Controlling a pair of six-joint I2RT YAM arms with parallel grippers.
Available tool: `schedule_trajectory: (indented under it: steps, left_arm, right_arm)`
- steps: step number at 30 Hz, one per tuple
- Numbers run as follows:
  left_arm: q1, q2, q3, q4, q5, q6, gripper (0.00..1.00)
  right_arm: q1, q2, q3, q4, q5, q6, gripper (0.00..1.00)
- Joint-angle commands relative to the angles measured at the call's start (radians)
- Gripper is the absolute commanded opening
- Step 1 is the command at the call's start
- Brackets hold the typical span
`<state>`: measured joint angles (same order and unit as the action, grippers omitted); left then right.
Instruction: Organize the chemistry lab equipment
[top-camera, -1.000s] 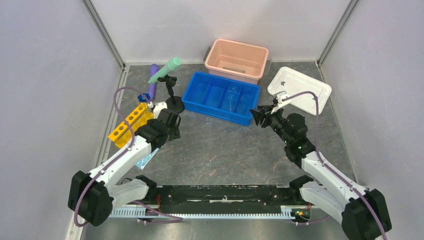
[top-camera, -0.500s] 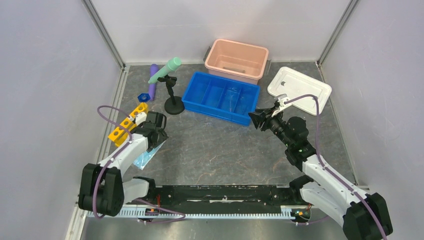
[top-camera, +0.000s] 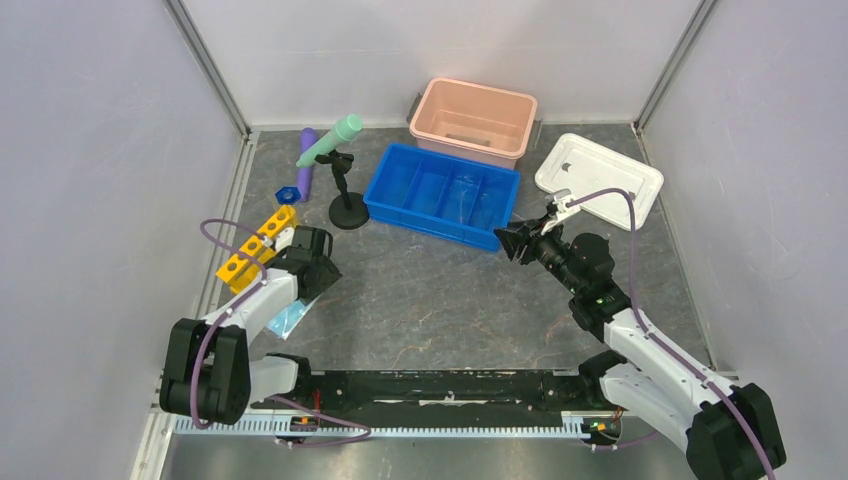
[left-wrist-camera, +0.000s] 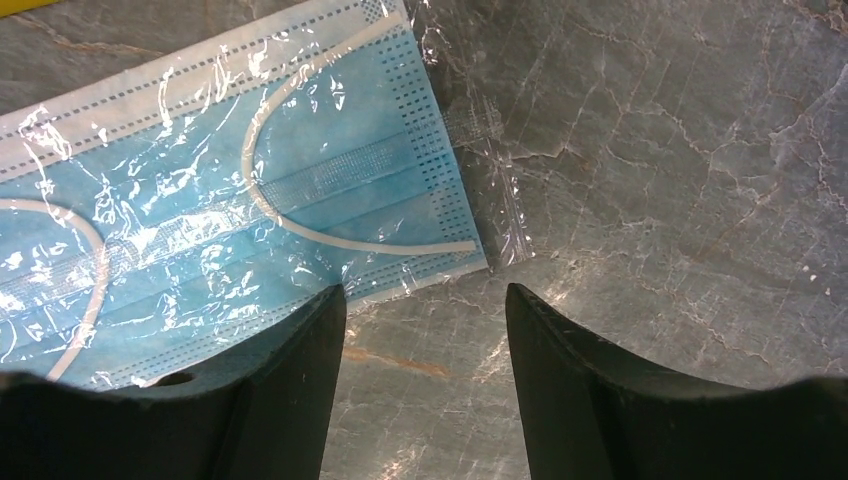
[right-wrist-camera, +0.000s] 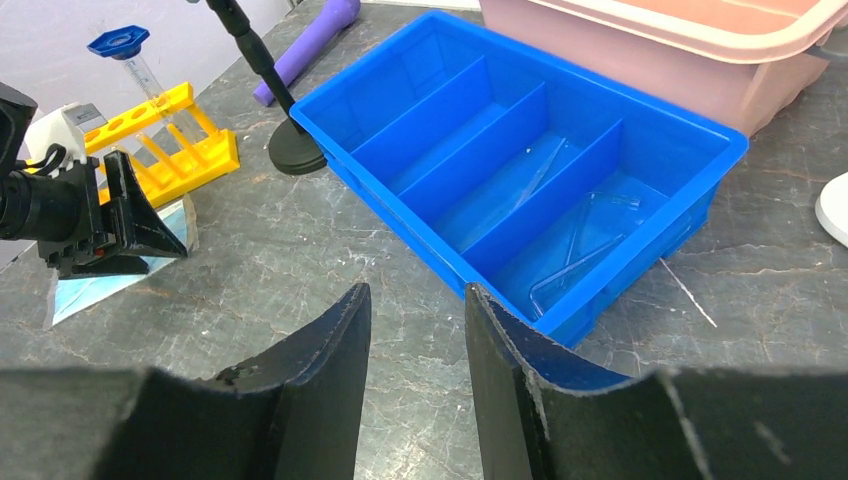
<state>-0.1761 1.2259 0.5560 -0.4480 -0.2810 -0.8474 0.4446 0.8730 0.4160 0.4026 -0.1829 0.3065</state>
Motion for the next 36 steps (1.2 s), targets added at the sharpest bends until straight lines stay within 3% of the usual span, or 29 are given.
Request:
schedule_trajectory:
  steps: [1,9,20,23,30,36]
  left_arm:
    - [0.004,0.024,-0.013,0.039,0.083,-0.022,0.66]
    - [-0.045,-0.056,-0.073,0.04,0.225,-0.126,0.63]
    - [-0.324,-0.076,-0.034,0.082,0.272,-0.247,0.62]
    - [-0.326,-0.104,0.004,0.061,0.26,-0.209,0.62]
    - [-0.28,-0.115,0.164,-0.256,-0.037,-0.151,0.63]
    - [-0.114,-0.165,0.091,-0.313,-0.027,-0.192,0.62]
  right_arm:
    - [0.005,0.008,0.018,0.032,-0.007,0.017,0.46]
    - [0.006,0.028,0.023,0.033,-0.014,0.031,0.46]
    - [0.07,0.109,0.029,0.035,-0.033,0.161,0.47]
    - [0.13,0.157,0.037,0.044,-0.018,0.192,0.48]
    - [0.276,0.311,0.066,0.1,0.023,0.261,0.56]
    - [0.386,0.486,0.168,0.116,0.042,0.267,0.58]
